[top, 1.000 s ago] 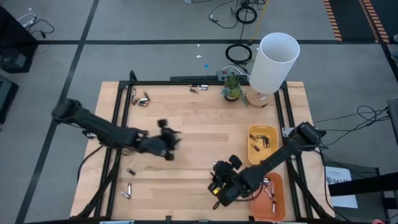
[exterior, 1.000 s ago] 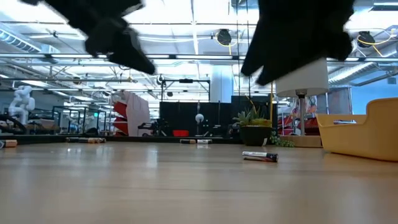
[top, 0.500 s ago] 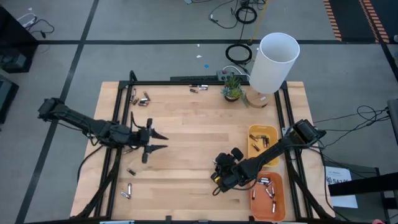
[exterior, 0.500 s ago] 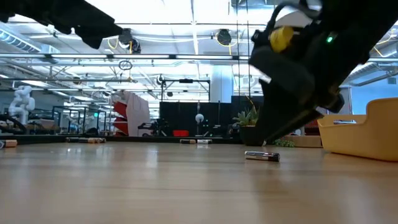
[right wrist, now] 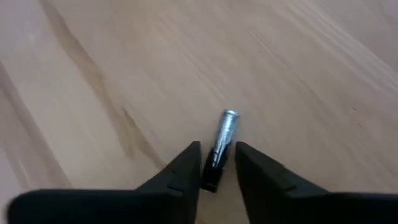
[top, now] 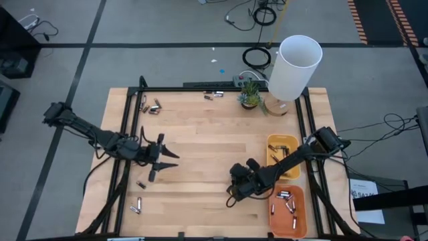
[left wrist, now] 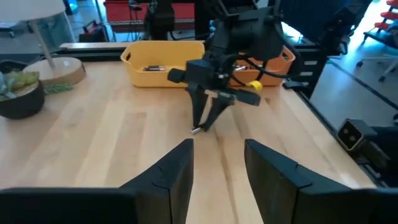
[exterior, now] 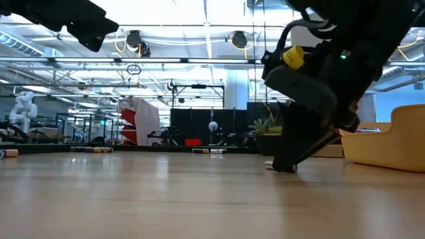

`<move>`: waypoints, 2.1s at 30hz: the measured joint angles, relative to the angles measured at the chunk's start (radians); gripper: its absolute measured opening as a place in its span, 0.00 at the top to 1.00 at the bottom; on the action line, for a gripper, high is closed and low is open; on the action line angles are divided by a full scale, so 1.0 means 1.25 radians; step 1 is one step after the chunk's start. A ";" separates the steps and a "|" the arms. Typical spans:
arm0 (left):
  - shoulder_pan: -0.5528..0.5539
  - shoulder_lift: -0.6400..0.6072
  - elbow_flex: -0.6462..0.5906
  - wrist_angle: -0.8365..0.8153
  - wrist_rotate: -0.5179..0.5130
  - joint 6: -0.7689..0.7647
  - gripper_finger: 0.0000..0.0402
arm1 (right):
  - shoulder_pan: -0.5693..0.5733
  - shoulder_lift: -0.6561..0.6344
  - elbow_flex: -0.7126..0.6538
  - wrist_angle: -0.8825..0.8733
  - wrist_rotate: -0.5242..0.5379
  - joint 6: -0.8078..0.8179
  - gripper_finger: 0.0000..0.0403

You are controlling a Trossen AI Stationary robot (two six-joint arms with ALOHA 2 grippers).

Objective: Sort batteries
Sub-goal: Put the black battery into the orange bin

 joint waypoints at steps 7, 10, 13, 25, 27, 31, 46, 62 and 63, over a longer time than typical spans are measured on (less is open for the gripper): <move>-0.022 0.004 0.000 0.000 -0.027 -0.006 0.62 | -0.012 0.043 0.005 -0.001 -0.022 0.021 0.97; -0.027 0.004 0.000 0.001 -0.027 -0.006 0.62 | -0.012 0.047 0.005 0.000 -0.022 0.025 0.97; -0.030 0.004 0.000 0.001 -0.029 -0.006 0.62 | -0.013 0.041 0.020 -0.021 -0.026 0.008 0.97; -0.030 0.005 0.000 -0.008 -0.028 -0.009 0.62 | 0.007 -0.038 0.330 -0.458 -0.006 -0.085 0.98; -0.030 0.005 0.000 -0.025 -0.027 -0.026 0.62 | 0.022 -0.047 0.392 -0.522 -0.025 -0.087 0.98; -0.030 0.006 0.000 -0.056 -0.025 -0.051 0.62 | 0.066 -0.051 0.488 -0.673 -0.114 -0.046 0.98; -0.045 0.102 0.000 -0.034 -0.024 -0.111 0.62 | 0.329 -0.048 0.533 -0.947 -0.393 0.503 0.98; -0.109 0.109 0.001 0.030 -0.015 -0.121 0.62 | 0.410 -0.034 0.392 -0.710 -0.395 0.626 0.94; -0.118 0.109 0.001 0.030 -0.015 -0.130 0.62 | 0.410 -0.034 0.392 -0.704 -0.395 0.625 0.92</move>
